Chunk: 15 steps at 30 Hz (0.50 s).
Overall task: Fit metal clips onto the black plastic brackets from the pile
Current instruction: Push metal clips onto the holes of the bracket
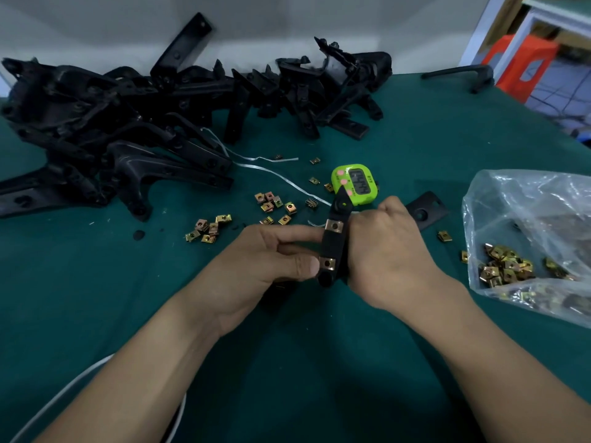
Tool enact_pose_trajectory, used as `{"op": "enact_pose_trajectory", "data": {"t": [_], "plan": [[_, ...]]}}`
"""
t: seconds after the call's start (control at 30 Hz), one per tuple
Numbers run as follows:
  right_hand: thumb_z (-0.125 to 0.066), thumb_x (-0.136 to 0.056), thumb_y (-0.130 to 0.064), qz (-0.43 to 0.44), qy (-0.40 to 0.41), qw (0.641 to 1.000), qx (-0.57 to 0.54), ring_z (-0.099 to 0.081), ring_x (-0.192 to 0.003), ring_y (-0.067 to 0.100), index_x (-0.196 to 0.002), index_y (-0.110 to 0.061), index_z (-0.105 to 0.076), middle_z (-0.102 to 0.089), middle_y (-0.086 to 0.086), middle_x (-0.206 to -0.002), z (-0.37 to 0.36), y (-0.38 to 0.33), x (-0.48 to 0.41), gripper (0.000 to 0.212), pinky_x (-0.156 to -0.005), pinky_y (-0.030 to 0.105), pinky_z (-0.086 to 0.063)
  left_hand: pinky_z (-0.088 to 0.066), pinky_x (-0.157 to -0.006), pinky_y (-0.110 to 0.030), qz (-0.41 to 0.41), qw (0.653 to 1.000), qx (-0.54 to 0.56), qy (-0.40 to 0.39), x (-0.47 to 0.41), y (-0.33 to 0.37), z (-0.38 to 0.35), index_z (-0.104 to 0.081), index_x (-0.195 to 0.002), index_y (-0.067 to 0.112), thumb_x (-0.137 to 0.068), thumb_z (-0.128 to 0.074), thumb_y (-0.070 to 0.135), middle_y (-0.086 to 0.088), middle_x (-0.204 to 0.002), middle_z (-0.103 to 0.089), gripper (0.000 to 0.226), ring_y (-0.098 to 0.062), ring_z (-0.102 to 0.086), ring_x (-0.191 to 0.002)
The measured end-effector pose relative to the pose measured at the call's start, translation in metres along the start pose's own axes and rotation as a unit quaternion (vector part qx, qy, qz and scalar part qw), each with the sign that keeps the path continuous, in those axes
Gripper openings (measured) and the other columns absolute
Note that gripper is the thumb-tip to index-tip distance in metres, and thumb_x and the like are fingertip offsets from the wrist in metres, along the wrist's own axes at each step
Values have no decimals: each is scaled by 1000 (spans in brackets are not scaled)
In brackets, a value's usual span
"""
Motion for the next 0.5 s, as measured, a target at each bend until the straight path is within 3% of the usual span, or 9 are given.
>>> {"op": "enact_pose_trajectory", "data": {"t": [0.2, 0.43, 0.5], "plan": [[-65, -65, -13, 1, -17, 1000, 13, -27, -50, 13, -60, -23, -36, -37, -8, -56, 2, -5, -1, 32, -71, 32, -10, -54, -67, -16, -46, 995, -20, 85, 4, 9, 16, -82, -96, 25, -57, -87, 5, -7, -82, -78, 43, -13, -72, -69], [-65, -66, -15, -36, -18, 999, -9, -28, -51, 13, -62, -24, -33, -38, -8, -57, -1, 7, 2, 34, -73, 31, -17, -54, -75, -17, -48, 996, -3, 76, 6, 8, 5, -81, -103, 16, -74, -77, 7, -12, -97, -79, 31, -14, -73, -86], [-65, -67, -17, -45, -13, 999, 1, -27, -49, 14, -61, -24, -32, -35, -7, -55, 0, 8, 3, 34, -73, 33, -17, -53, -73, -15, -66, 992, -28, 105, 7, 12, 0, -82, -100, 24, -78, -80, 4, -7, -93, -79, 29, -10, -72, -82]]}}
Point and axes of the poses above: each hand's wrist, its own x-axis away from the middle knuckle, its own z-axis out of the back of the hand, y = z × x, the point moved 10 cm from there along -x, towards the middle knuckle
